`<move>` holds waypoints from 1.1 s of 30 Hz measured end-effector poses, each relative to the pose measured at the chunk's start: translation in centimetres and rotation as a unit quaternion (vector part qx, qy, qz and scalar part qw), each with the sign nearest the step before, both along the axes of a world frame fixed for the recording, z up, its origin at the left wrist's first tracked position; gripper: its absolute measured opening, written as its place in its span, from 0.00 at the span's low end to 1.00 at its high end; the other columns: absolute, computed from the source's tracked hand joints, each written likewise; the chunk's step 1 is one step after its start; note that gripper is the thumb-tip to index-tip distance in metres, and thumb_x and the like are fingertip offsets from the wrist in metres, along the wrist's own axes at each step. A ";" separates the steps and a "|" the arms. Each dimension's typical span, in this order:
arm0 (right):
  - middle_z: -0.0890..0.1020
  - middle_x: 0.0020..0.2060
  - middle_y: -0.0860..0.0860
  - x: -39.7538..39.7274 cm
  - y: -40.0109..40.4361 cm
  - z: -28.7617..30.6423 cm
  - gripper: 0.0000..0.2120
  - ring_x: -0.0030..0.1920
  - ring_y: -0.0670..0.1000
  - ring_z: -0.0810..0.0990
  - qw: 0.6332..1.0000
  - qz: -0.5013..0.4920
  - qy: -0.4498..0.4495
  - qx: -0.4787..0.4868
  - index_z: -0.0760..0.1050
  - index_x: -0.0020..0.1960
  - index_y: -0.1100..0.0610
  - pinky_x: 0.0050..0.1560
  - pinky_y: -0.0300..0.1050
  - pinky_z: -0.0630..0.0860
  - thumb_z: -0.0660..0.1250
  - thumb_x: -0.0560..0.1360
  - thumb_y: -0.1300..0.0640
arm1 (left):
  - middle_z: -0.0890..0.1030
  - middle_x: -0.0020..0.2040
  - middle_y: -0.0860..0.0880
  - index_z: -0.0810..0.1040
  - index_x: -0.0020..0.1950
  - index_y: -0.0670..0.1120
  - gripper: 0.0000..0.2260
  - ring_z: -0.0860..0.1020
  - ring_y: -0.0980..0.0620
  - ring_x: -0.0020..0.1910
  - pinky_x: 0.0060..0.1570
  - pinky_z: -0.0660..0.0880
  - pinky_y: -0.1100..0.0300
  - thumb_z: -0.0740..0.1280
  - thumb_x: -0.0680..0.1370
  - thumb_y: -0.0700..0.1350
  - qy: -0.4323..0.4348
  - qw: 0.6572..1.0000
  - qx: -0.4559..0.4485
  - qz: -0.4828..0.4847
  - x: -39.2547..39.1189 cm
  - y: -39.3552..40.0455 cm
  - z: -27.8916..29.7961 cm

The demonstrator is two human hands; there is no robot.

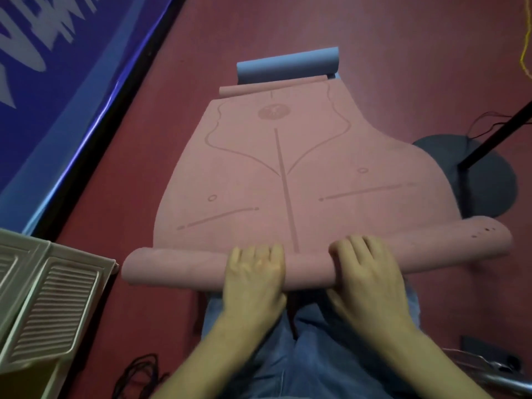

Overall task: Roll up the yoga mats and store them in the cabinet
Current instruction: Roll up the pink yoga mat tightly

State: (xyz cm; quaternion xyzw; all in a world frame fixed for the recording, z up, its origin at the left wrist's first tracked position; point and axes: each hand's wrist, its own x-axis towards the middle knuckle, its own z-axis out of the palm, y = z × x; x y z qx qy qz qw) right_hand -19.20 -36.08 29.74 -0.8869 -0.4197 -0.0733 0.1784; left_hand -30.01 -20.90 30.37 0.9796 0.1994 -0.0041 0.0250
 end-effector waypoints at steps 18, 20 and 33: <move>0.78 0.52 0.59 -1.7 3.3 -1.8 0.27 0.58 0.63 0.74 0.991 -0.017 -0.040 -0.129 0.76 0.61 0.58 0.70 0.64 0.62 0.69 0.61 0.63 | 0.70 0.43 0.47 0.68 0.45 0.49 0.23 0.68 0.43 0.42 0.42 0.59 0.50 0.72 0.55 0.50 -0.026 0.997 0.064 -0.034 0.5 2.3 -0.2; 0.78 0.47 0.58 -0.5 3.8 -1.1 0.26 0.50 0.63 0.77 0.989 -0.005 -0.042 -0.140 0.78 0.56 0.58 0.66 0.63 0.65 0.71 0.57 0.63 | 0.71 0.41 0.47 0.69 0.43 0.47 0.19 0.70 0.43 0.40 0.41 0.63 0.49 0.70 0.56 0.47 -0.068 0.994 0.051 -0.065 0.4 2.4 -0.2; 0.70 0.64 0.55 4.5 8.6 3.9 0.26 0.66 0.60 0.68 0.927 0.092 0.109 -0.347 0.68 0.67 0.50 0.63 0.57 0.65 0.68 0.71 0.49 | 0.77 0.46 0.46 0.77 0.60 0.42 0.30 0.77 0.42 0.43 0.52 0.72 0.46 0.75 0.59 0.47 -0.067 0.995 0.062 -0.050 0.8 3.7 -2.5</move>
